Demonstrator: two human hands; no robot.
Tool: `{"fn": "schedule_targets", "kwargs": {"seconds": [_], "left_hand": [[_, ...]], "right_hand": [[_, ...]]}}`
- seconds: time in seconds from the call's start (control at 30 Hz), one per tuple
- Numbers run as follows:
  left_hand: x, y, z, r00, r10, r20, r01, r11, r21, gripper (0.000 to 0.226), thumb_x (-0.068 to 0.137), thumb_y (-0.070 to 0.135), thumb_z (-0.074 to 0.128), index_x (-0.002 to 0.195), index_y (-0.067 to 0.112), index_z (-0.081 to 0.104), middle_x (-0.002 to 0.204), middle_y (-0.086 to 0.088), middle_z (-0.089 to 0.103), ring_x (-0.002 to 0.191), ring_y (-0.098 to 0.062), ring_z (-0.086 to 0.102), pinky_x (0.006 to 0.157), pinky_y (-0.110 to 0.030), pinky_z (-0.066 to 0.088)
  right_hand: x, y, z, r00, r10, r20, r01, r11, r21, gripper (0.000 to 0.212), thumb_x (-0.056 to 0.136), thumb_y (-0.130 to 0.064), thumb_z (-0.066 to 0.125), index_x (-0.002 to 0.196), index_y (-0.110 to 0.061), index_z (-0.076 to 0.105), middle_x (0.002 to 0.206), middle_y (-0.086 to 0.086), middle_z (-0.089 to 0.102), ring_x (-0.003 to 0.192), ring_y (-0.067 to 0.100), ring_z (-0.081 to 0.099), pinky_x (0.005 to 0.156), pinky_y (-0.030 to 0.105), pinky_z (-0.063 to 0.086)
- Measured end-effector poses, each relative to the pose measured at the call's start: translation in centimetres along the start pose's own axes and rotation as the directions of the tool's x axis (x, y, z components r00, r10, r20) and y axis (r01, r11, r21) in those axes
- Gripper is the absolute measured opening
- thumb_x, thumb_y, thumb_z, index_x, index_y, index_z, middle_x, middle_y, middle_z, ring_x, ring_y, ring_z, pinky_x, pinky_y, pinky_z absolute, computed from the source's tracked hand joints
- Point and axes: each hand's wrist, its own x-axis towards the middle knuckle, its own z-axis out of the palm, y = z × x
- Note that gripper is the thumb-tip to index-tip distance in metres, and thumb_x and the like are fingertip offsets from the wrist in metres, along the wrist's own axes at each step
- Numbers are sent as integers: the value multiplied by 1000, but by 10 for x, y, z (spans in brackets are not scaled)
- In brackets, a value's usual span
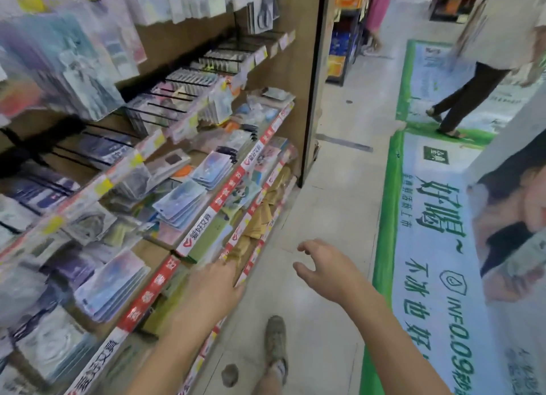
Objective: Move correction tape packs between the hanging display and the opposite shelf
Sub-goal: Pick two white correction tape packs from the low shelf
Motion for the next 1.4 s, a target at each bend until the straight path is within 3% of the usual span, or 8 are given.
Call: {"fn": "schedule_targets", "kwargs": {"seconds": [0.2, 0.33, 0.6, 0.8, 0.97, 1.13, 1.3, 1.4], "left_hand": [[132, 11, -59, 998, 58, 9, -58, 996, -63, 42, 100, 51, 46, 127, 20, 53, 123, -4, 61, 112, -26, 61, 88, -38, 52], [212, 35, -112, 993, 112, -42, -113, 993, -32, 43, 100, 41, 47, 131, 13, 49, 123, -9, 62, 112, -31, 60, 85, -38, 48], [356, 91, -198, 970, 214, -114, -212, 977, 27, 37, 102, 46, 44, 120, 15, 53, 126, -6, 59, 112, -27, 58, 80, -36, 42], [467, 125, -242, 976, 145, -163, -154, 987, -45, 48, 102, 46, 45, 141, 20, 46, 135, -5, 54, 118, -26, 57, 89, -39, 48], [554, 143, -280, 993, 37, -114, -47, 995, -93, 34, 101, 48, 44, 114, 19, 55, 112, -2, 60, 95, -22, 58, 79, -39, 51], [614, 138, -300, 990, -102, -94, 94, 992, -82, 40, 102, 51, 44, 75, 23, 36, 78, 3, 46, 76, -21, 54, 62, -34, 43], [652, 135, -303, 980, -197, -25, 195, 977, -84, 40, 100, 59, 42, 86, 21, 43, 78, 8, 38, 85, -20, 50, 73, -35, 47], [682, 130, -299, 974, -224, 35, 226, 970, -89, 41, 100, 58, 41, 104, 20, 52, 100, 0, 58, 100, -24, 60, 79, -37, 53]], "right_hand": [[123, 15, -66, 999, 38, 6, -38, 999, -11, 42, 100, -42, 52, 137, -20, 53, 135, -2, 55, 117, 18, 56, 99, 38, 47], [192, 32, -98, 998, 70, -2, -70, 997, -13, 41, 100, -40, 52, 136, -19, 54, 131, -1, 58, 118, 19, 56, 98, 37, 47], [307, 91, -141, 993, 120, 10, -120, 993, 20, 41, 100, -40, 51, 134, -19, 55, 129, -3, 59, 114, 17, 57, 94, 33, 47], [406, 150, -183, 994, 60, 92, -60, 998, 1, 43, 101, -41, 50, 138, -19, 51, 129, 1, 59, 115, 20, 58, 92, 32, 47], [492, 186, -230, 985, -22, 171, 26, 999, -21, 45, 102, -41, 48, 140, -17, 51, 132, 4, 60, 120, 24, 57, 94, 32, 45], [579, 203, -257, 960, -100, 263, 117, 992, -48, 41, 99, -39, 51, 133, -17, 54, 128, 7, 63, 120, 27, 57, 94, 36, 48], [660, 205, -269, 922, -173, 346, 200, 979, -42, 33, 96, -38, 54, 122, -17, 57, 118, 8, 65, 113, 31, 61, 87, 35, 48], [707, 204, -274, 904, -222, 364, 258, 965, -53, 34, 97, -38, 52, 127, -22, 55, 120, 7, 65, 113, 29, 60, 85, 35, 47]]}}
